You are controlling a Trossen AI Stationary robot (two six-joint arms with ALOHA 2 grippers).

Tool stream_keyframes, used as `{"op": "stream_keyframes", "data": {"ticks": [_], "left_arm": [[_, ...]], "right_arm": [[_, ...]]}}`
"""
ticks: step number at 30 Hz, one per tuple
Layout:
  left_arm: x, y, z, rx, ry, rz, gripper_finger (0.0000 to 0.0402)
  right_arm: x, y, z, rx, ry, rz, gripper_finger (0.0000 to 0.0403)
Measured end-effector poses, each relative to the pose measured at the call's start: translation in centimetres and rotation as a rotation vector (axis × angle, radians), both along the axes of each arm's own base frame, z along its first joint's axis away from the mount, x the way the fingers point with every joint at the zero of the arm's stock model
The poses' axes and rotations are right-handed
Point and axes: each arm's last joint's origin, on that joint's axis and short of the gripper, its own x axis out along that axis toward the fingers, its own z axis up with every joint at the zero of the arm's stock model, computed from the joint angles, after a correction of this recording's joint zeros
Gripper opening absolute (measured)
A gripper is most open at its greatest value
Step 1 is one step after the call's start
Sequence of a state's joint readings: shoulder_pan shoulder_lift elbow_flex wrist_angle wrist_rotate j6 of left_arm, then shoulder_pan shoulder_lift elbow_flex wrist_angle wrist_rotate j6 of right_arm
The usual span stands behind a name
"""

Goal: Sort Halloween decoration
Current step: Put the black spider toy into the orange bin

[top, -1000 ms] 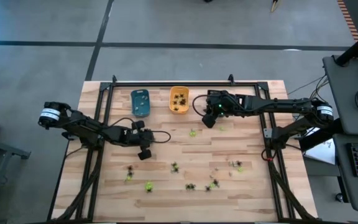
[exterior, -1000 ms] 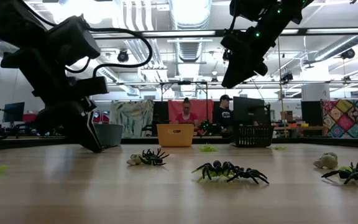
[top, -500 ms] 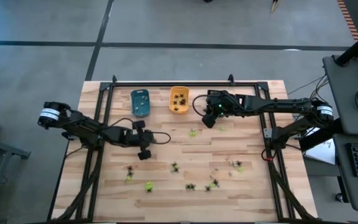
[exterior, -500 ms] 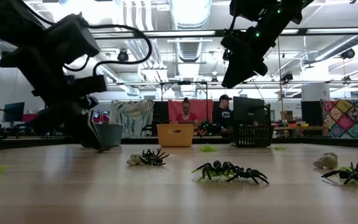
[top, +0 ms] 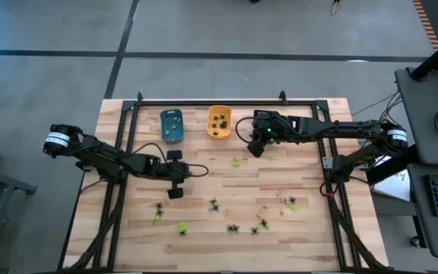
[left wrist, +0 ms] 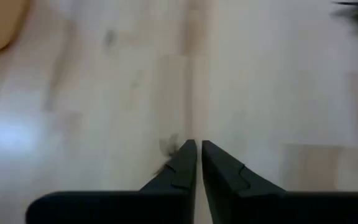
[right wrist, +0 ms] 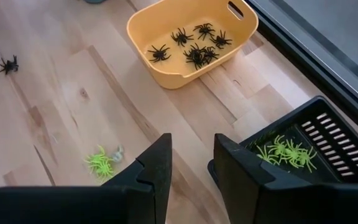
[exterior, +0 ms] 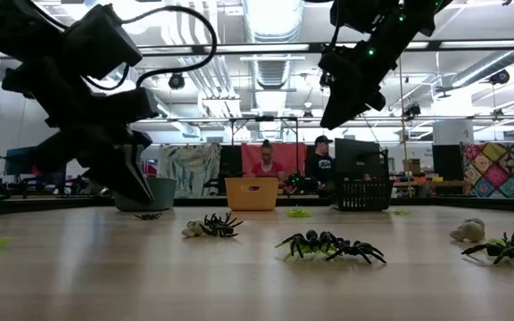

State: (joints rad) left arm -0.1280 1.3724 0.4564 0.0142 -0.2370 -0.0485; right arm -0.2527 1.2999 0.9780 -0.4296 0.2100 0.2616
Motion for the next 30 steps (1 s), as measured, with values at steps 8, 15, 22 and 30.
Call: {"op": "stream_keyframes", "data": {"ticks": [8, 15, 22, 30], "left_arm": [[-0.4, 0.1, -0.9, 0.048, 0.054, -0.048, 0.0069], [-0.9, 0.2, -1.5, 0.073, 0.050, -0.014, 0.0098], [-0.8, 0.2, -1.9, 0.064, 0.039, -0.004, 0.0077], [-0.6, 0.2, -3.0, 0.031, 0.071, 0.046, 0.0020]], "right_arm": [[0.1, 0.4, 0.0, 0.000, 0.001, 0.014, 0.0107], [0.2, 0.7, -0.1, 0.000, 0.002, 0.024, 0.0105], [0.2, 0.7, -0.1, 0.000, 0.002, 0.024, 0.0107], [0.2, 0.8, -0.1, 0.000, 0.002, 0.028, 0.0100]]}}
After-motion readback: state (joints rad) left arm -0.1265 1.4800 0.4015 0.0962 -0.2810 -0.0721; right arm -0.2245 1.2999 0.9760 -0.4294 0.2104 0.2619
